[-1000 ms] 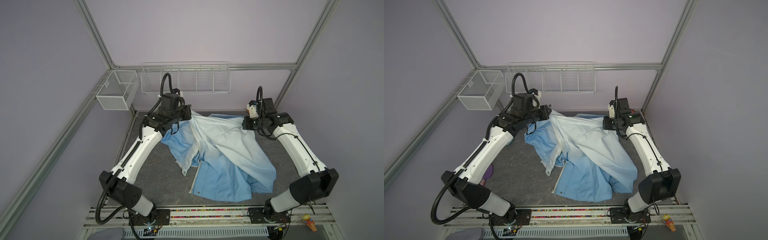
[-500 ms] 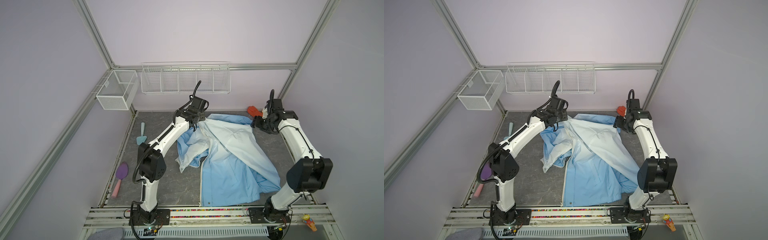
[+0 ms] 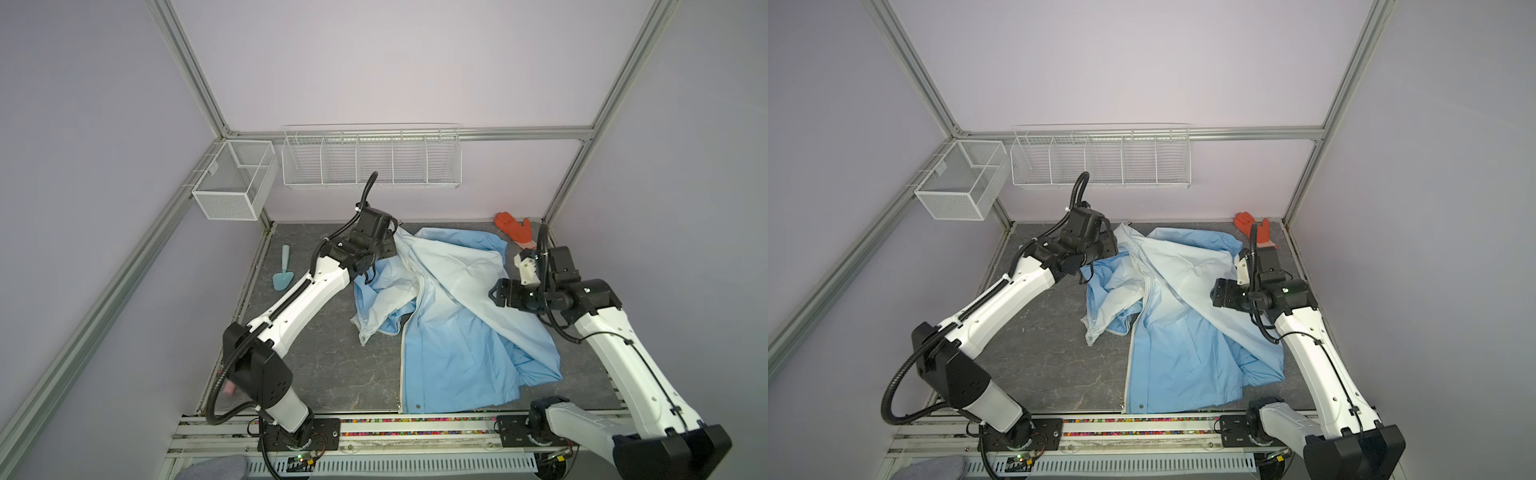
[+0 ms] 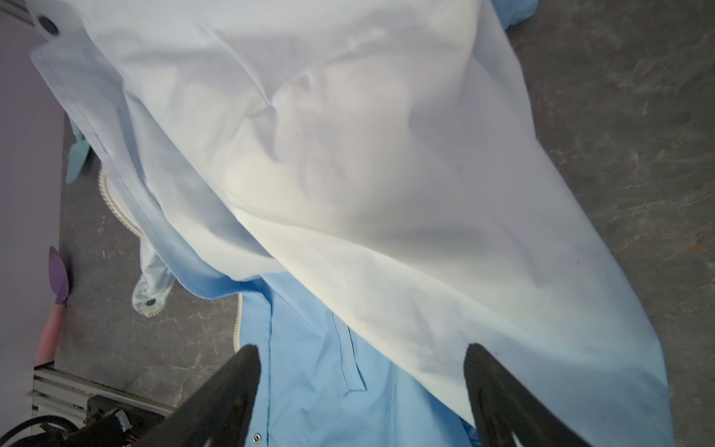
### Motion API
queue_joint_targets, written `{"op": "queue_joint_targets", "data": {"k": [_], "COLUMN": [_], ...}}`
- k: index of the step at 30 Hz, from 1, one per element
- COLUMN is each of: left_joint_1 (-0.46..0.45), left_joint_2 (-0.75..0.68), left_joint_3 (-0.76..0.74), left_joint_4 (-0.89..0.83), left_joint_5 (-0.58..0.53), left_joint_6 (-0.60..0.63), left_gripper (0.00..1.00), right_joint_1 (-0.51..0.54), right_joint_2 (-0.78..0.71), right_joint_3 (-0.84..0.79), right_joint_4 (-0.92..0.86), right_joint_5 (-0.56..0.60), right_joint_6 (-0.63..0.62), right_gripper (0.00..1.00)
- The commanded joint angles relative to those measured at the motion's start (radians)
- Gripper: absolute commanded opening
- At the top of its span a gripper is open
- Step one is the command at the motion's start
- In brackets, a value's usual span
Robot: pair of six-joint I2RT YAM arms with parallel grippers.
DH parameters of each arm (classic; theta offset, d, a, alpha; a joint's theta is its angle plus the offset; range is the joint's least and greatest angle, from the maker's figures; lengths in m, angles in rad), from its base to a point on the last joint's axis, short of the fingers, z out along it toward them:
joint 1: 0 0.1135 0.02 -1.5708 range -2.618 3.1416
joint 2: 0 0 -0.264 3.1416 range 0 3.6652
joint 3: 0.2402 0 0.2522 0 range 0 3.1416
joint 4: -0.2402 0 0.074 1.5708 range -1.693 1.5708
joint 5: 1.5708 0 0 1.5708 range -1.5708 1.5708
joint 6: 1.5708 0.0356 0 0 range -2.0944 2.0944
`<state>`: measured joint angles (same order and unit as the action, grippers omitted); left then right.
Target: Zip up the jacket
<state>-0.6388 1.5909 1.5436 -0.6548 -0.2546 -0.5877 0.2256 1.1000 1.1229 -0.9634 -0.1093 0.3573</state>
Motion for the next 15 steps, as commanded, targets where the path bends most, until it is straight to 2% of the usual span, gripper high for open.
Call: {"op": "queue_joint_targets", "data": {"k": [1, 5, 12, 15], "left_joint_1": [0.004, 0.005, 0.034, 0.049], "left_joint_2": [-0.008, 0.052, 0.261, 0.324], "left_joint_3": [-0.13, -0.153, -0.014, 0.033], "left_joint_4": [0.114, 0.242, 0.295, 0.332], "left_joint_5": [0.166, 0.297, 0.443, 0.475], "left_joint_6": [-0.047, -0.04, -0.069, -0.073], "left_gripper": [0.65, 0.65, 0.63, 0.59], "right_joint_1": [0.033, 0.064, 0.098, 0.097], "right_joint_2": [-0.034, -0.024, 0.121, 0.213], "right_joint_3": [-0.115, -0.23, -0.297, -0.284], "right_joint_4": [-0.027, 0.056, 0.198, 0.251], "right_joint_5": [0.016, 0.013, 0.11, 0.115], "right_joint_6": [0.048, 0.091, 0.107, 0.097], "right_gripper": [0.84, 0.82, 0.82, 0.68]}}
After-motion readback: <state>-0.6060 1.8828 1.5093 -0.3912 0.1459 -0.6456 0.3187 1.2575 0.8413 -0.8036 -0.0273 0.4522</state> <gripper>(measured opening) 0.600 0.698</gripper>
